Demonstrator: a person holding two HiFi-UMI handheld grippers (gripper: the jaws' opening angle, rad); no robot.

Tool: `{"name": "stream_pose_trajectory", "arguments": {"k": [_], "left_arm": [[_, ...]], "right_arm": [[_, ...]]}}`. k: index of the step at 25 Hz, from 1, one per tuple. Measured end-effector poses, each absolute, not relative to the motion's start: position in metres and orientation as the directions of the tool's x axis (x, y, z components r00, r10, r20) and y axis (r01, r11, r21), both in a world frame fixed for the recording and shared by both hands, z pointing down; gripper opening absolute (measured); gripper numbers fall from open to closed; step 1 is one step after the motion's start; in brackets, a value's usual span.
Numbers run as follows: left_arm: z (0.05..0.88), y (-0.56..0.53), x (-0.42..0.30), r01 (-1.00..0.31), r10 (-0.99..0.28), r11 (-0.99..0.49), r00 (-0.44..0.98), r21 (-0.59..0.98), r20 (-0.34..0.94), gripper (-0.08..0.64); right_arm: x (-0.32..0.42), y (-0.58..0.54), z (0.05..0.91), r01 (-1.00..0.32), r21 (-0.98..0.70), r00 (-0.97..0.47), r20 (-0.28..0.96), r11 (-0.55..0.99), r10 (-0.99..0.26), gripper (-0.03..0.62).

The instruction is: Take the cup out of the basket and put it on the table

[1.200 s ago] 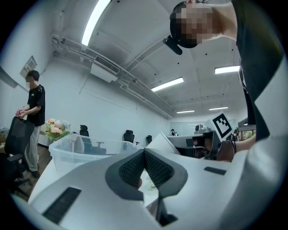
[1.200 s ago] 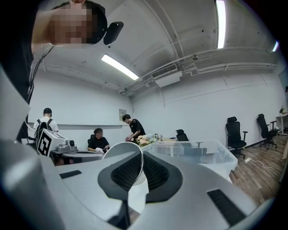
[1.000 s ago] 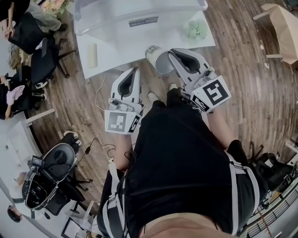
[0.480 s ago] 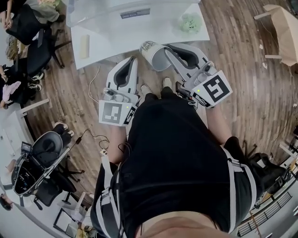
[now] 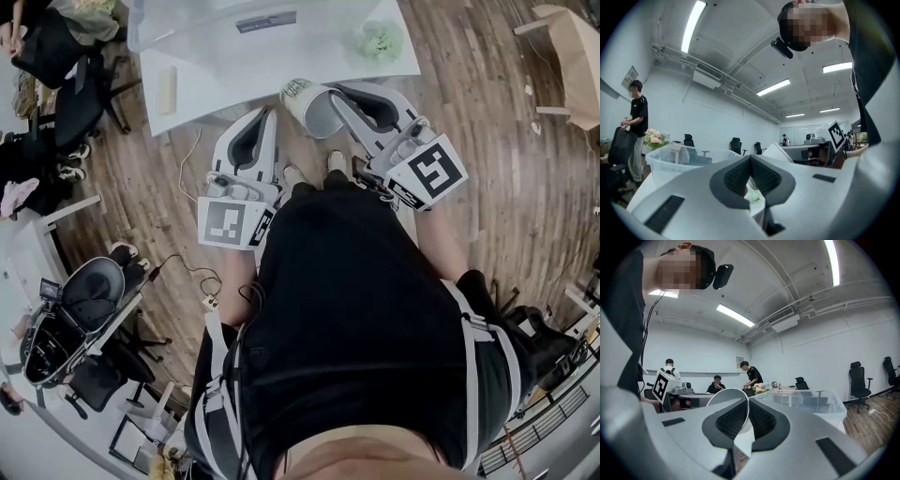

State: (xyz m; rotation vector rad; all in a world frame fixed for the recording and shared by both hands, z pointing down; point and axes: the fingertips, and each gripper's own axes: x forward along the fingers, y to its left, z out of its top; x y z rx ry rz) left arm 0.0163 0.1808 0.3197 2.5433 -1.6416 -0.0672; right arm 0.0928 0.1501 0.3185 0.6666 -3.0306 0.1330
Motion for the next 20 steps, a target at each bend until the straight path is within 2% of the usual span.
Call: {"name": "stream_pose_trajectory", "arguments": {"k": [20], "left_arm": [[0.321,0.166,0.021,-0.904,-0.907,-0.415,0.42,0.102,0.039,0.018]], "right_arm": [[0.095,0.136,0.317,-0.4,-0.081,-0.917,0.039,0.913,-0.398,0.031]]}}
